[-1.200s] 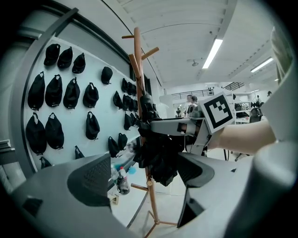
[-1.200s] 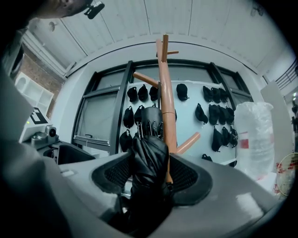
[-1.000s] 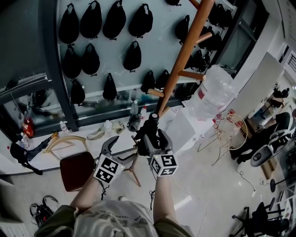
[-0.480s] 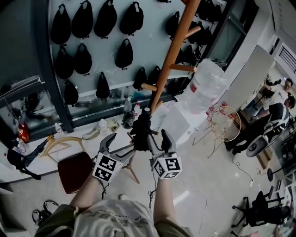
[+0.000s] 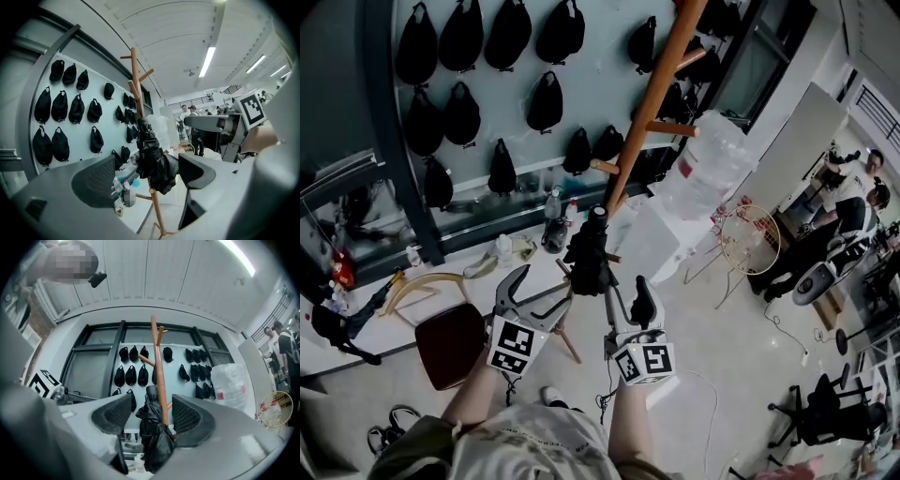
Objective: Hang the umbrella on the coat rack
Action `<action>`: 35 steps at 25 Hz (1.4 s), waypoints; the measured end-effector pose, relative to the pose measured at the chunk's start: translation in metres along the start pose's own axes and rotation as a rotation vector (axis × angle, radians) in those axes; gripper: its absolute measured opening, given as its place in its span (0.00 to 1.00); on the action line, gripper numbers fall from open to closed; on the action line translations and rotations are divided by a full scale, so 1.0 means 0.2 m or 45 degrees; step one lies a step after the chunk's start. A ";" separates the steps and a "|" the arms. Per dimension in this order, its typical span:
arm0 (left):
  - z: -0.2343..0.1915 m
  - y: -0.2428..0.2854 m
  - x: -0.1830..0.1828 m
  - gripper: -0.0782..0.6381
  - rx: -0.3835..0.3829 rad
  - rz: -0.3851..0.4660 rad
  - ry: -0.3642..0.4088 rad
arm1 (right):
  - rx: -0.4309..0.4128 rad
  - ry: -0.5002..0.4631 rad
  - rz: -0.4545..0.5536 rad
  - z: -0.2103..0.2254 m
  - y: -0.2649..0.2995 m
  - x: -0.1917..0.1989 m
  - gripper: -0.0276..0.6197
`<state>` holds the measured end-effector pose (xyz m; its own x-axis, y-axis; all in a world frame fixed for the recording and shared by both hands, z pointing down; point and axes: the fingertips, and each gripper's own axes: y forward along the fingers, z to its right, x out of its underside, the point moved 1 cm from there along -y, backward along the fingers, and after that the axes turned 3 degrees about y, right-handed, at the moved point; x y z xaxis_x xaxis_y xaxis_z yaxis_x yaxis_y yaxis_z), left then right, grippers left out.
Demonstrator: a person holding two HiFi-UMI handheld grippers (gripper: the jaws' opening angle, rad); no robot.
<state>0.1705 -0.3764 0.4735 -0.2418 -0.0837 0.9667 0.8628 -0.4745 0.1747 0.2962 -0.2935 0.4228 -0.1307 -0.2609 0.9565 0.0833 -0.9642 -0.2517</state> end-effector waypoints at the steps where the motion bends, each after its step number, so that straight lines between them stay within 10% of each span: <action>1: 0.00 -0.02 -0.01 0.71 -0.003 0.012 -0.001 | 0.010 0.002 0.012 -0.02 -0.02 -0.01 0.45; 10: -0.04 -0.21 -0.08 0.70 -0.010 0.156 -0.101 | 0.143 -0.080 0.040 -0.18 -0.21 -0.06 0.44; 23: -0.08 -0.47 -0.11 0.21 -0.091 0.308 -0.154 | 0.257 -0.248 0.064 -0.39 -0.38 -0.10 0.11; 35: -0.03 -0.57 -0.11 0.12 -0.117 0.388 -0.079 | 0.312 -0.258 0.079 -0.47 -0.44 -0.10 0.04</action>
<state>0.0756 -0.3254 0.4313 0.0517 -0.1816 0.9820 0.8468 -0.5132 -0.1395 0.1987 -0.2071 0.4121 0.0795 -0.2808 0.9565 0.3233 -0.9004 -0.2912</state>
